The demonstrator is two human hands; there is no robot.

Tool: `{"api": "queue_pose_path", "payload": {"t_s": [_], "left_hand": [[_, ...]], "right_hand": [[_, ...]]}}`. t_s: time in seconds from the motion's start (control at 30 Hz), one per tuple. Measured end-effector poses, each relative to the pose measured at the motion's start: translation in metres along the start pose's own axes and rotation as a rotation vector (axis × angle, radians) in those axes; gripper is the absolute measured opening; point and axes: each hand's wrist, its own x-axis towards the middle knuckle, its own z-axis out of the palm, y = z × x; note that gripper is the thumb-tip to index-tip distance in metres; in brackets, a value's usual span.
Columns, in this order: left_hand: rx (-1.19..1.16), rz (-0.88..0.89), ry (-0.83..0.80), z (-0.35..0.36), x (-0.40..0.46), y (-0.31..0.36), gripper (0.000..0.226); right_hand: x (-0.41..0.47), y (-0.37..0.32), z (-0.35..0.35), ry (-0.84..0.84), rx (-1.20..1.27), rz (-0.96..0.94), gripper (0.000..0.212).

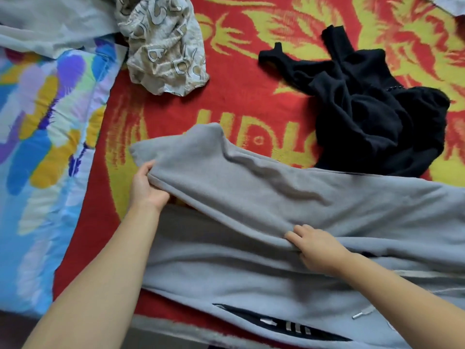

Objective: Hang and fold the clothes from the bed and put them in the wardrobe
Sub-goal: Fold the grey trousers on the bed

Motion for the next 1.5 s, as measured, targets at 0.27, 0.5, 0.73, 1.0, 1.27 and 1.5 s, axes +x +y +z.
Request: {"api": "queue_pose_path", "payload": {"t_s": [0.27,0.5,0.73,1.0,1.27,1.5], "left_hand": [[0.566,0.176,0.56,-0.061,0.002,0.011,0.017],[1.866,0.814,-0.102,0.004,0.055,0.011,0.065],[2.695,0.834,-0.239,0.042,0.095,0.009,0.047],[2.213,1.406,-0.121,0.043,0.042,0.045,0.034],[2.153,1.276,-0.229,-0.064,-0.055,0.051,0.044],[2.254,0.791,-0.137,-0.192,-0.097,0.006,0.047]], "right_hand": [[0.001,-0.011,-0.007,0.074,0.117,0.042,0.051],[0.046,0.033,-0.079,0.707,0.263,0.248,0.035],[0.079,0.064,-0.102,0.187,0.036,0.53,0.029],[0.002,0.061,-0.104,0.827,0.471,0.557,0.021],[-0.065,-0.007,-0.075,0.361,0.391,0.114,0.02],[-0.065,-0.093,0.004,-0.134,0.234,-0.047,0.037]]}}
